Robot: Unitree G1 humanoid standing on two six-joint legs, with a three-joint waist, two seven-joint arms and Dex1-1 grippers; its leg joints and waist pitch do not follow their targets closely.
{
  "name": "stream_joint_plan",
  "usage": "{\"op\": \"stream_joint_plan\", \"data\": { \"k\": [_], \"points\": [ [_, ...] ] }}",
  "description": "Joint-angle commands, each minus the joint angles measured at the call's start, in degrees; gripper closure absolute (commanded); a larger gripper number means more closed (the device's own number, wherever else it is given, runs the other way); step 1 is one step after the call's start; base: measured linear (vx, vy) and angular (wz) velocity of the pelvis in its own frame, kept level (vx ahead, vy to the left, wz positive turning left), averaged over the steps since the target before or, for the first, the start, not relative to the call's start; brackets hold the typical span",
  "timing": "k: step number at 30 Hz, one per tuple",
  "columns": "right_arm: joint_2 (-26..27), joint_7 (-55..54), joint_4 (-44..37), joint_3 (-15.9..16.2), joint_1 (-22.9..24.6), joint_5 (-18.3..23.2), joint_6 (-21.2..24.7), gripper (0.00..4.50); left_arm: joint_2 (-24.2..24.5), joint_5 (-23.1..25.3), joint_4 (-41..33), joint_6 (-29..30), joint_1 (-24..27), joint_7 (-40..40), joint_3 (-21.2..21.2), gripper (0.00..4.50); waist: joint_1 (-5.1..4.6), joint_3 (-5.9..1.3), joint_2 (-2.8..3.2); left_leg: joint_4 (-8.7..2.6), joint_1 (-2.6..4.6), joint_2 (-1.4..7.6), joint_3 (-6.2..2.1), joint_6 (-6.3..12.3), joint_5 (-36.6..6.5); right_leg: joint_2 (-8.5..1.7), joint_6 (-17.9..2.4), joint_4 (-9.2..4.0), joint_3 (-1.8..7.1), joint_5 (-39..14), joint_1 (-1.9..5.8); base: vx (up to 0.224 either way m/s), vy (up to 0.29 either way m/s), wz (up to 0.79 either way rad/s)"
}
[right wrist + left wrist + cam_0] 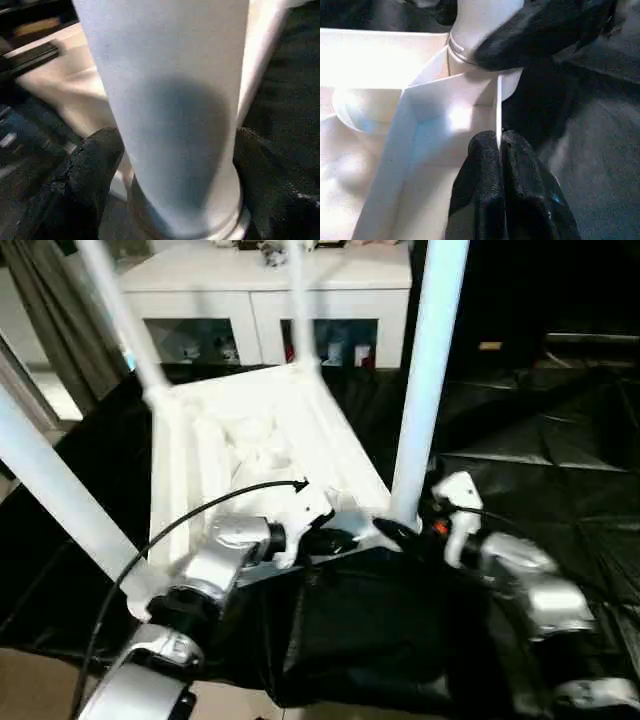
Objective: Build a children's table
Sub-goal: Rotate leg to tighten
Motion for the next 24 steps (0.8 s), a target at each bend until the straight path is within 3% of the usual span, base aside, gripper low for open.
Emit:
{"op": "stream_joint_plan", "data": {
  "k": [1, 4, 5, 7, 8, 10, 11, 17, 21, 24],
  "points": [
    [0.3, 7.3, -1.4, 5.3, 1.0, 1.3, 1.1, 0.86, -0.4, -2.5, -1.9, -1.5, 0.3, -3.2, -1.1, 4.50, 0.43, -3.45, -2.03, -3.29, 0.72, 3.03, -1.08, 6.98, -11.1, -3.19, -13.2, -3.79, 1.63, -10.5, 2.23, 0.000, 0.000, 0.00],
    [-2.8, 12.0, -1.6, 4.9, 0.5, 1.7, 1.1, 0.86, 2.4, -3.8, -4.0, 0.1, 1.2, -8.6, -1.4, 4.50, 0.78, -3.62, -1.92, -3.04, 0.54, 3.11, -1.08, 8.09, -8.1, -3.04, -14.4, -3.17, 1.40, -6.3, 2.30, 0.000, 0.000, 0.00],
    [-3.4, 13.0, -1.6, 4.8, 0.3, 1.7, 1.0, 0.86, 3.0, -4.2, -4.7, 0.6, 1.6, -10.2, -1.3, 4.50, 0.89, -3.68, -2.30, -2.94, 0.44, 3.11, -1.08, 8.38, -7.5, -3.08, -14.9, -2.85, 1.36, -5.1, 2.43, 0.000, 0.000, 0.00],
    [-5.1, 15.9, -2.4, 4.8, 0.1, 1.9, 1.6, 0.86, 4.6, -4.9, -6.9, 2.3, 2.4, -13.1, -1.2, 4.50, 1.00, -3.56, -2.06, -3.01, 0.59, 3.27, -1.10, 8.46, -7.8, -3.10, -15.3, -2.96, 1.30, -5.8, 2.23, 0.000, 0.000, 0.00],
    [-5.4, 16.4, -2.5, 4.8, -0.2, 2.1, 1.9, 1.12, 5.2, -5.1, -7.3, 2.6, 2.6, -14.0, -1.2, 4.50, 1.00, -3.37, -2.07, -3.16, 0.67, 3.30, -1.09, 7.98, -8.9, -2.96, -15.3, -3.09, 1.33, -7.4, 2.12, 0.000, 0.000, 0.00],
    [-5.7, 16.9, -2.5, 4.8, -0.3, 2.3, 2.1, 1.19, 5.7, -5.3, -7.6, 2.9, 2.8, -14.7, -1.2, 4.50, 1.01, -3.23, -2.01, -3.33, 0.78, 3.35, -1.14, 7.25, -10.2, -2.96, -15.1, -3.27, 1.34, -9.1, 2.07, 0.000, 0.000, 0.00],
    [-6.1, 17.8, -2.5, 5.0, -0.6, 2.5, 2.3, 1.40, 6.4, -5.9, -8.2, 3.2, 3.1, -15.9, -1.4, 4.50, 1.05, -3.11, -1.95, -3.47, 0.89, 3.37, -1.19, 6.00, -11.8, -3.03, -14.8, -3.42, 1.47, -11.5, 2.05, 0.000, 0.000, 0.00],
    [-6.2, 19.6, -4.5, 6.2, 0.6, 3.6, 4.0, 1.80, 6.6, -6.5, -9.3, 3.8, 3.7, -16.5, -1.7, 4.50, 1.21, -2.99, -2.13, -3.62, 0.97, 3.40, -1.25, 4.20, -13.2, -3.08, -14.0, -3.54, 1.69, -13.5, 2.01, 0.000, 0.000, 0.00],
    [-5.5, 19.6, -6.3, 5.7, 2.1, 4.5, 5.5, 1.90, 6.1, -6.4, -10.1, 4.3, 4.2, -15.9, -1.4, 4.50, 1.36, -3.07, -2.08, -3.49, 0.95, 3.35, -1.20, 4.56, -12.3, -3.05, -13.9, -3.45, 1.75, -12.1, 2.02, 0.000, 0.000, 0.00],
    [-3.1, 13.4, -5.0, 4.9, 2.5, 2.7, 4.9, 1.92, 4.6, -4.3, -7.5, 2.5, 3.1, -10.4, -0.8, 4.50, 1.44, -3.06, -2.21, -3.44, 0.89, 3.30, -1.20, 4.63, -12.0, -3.03, -13.8, -3.46, 1.70, -12.1, 1.94, 0.000, 0.000, 0.00]
  ]
}}
